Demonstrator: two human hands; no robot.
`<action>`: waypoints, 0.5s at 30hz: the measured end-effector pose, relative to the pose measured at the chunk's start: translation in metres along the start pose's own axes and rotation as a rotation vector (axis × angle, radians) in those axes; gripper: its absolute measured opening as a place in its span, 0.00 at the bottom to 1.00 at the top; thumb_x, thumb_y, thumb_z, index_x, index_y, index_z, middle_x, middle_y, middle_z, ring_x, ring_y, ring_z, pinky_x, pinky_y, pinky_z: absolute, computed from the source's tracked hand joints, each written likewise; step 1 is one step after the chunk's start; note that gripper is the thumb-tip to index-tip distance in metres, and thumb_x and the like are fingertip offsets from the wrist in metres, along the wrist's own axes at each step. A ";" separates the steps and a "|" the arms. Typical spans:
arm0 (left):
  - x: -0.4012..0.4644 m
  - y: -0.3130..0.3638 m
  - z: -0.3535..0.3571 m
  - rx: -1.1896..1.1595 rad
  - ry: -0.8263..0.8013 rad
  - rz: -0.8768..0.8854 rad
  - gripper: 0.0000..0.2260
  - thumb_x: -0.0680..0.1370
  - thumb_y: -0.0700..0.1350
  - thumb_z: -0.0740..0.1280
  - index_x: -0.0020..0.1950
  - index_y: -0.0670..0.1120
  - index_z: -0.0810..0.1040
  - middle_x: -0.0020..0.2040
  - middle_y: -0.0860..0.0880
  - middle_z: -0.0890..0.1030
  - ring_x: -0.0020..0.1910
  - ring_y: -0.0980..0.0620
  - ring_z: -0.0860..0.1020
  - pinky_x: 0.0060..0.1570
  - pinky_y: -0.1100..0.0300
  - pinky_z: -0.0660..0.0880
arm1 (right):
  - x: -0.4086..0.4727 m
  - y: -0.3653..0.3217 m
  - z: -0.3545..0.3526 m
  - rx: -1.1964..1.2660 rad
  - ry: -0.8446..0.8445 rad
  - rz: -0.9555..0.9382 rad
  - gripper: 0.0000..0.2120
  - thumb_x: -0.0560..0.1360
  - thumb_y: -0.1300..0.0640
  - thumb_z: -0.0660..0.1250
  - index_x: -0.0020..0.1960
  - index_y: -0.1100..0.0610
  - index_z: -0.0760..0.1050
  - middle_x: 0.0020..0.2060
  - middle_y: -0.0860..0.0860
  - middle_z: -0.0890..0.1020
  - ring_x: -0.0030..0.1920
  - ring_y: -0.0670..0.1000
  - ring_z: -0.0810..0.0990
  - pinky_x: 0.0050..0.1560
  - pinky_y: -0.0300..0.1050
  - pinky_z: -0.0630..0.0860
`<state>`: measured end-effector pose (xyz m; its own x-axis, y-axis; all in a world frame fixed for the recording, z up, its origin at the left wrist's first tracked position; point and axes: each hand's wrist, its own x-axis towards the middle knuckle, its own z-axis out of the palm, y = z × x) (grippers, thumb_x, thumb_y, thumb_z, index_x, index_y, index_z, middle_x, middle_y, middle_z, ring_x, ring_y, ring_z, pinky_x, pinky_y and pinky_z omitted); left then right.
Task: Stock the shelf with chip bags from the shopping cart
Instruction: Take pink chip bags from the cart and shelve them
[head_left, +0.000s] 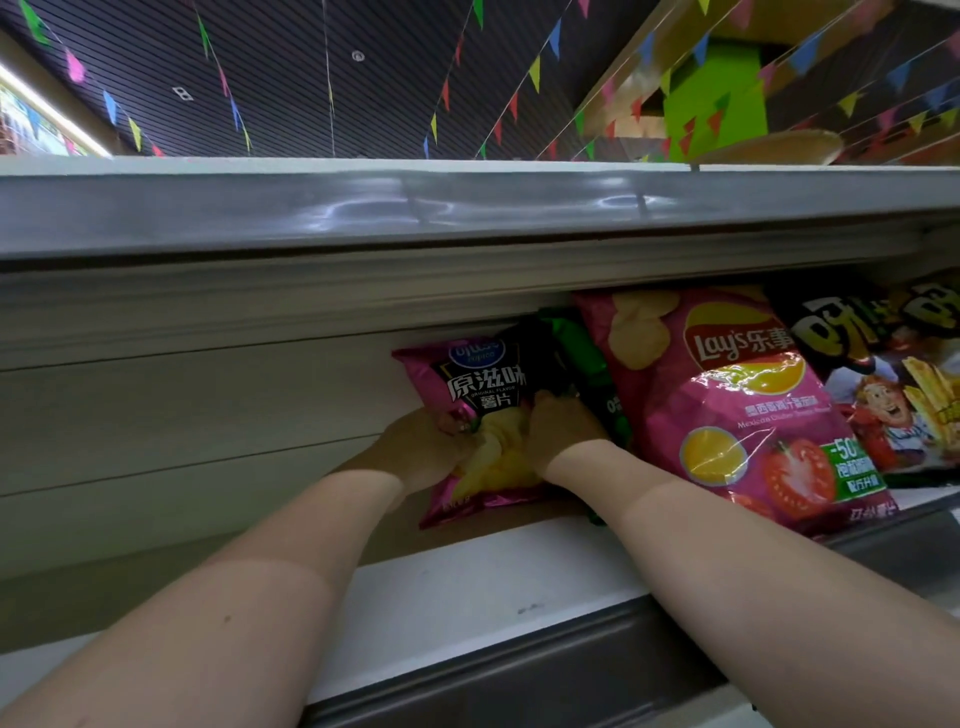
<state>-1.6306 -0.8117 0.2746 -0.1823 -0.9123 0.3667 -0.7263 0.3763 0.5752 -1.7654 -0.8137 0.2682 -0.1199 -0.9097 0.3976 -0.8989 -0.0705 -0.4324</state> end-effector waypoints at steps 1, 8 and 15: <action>-0.002 0.000 -0.003 0.016 0.026 -0.005 0.06 0.81 0.50 0.62 0.52 0.49 0.72 0.50 0.50 0.75 0.47 0.53 0.71 0.37 0.66 0.66 | -0.001 -0.001 0.000 0.000 0.015 -0.007 0.20 0.80 0.62 0.52 0.72 0.64 0.59 0.67 0.62 0.67 0.66 0.60 0.69 0.61 0.50 0.69; -0.019 -0.001 -0.023 -0.088 0.279 -0.093 0.01 0.78 0.45 0.65 0.48 0.50 0.76 0.53 0.49 0.77 0.50 0.48 0.75 0.47 0.63 0.68 | -0.013 -0.007 -0.007 0.044 0.111 -0.167 0.24 0.78 0.61 0.58 0.74 0.56 0.60 0.70 0.58 0.63 0.69 0.59 0.65 0.66 0.51 0.68; -0.086 -0.011 -0.051 -0.268 0.400 -0.103 0.07 0.79 0.42 0.65 0.56 0.47 0.77 0.51 0.50 0.77 0.52 0.51 0.74 0.44 0.65 0.69 | -0.051 -0.039 -0.017 0.241 0.087 -0.338 0.16 0.79 0.59 0.59 0.67 0.58 0.71 0.65 0.56 0.71 0.64 0.56 0.72 0.60 0.42 0.68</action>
<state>-1.5731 -0.7290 0.2745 0.1882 -0.8333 0.5198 -0.5212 0.3638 0.7720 -1.7313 -0.7575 0.2781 0.1206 -0.7817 0.6119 -0.7707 -0.4622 -0.4387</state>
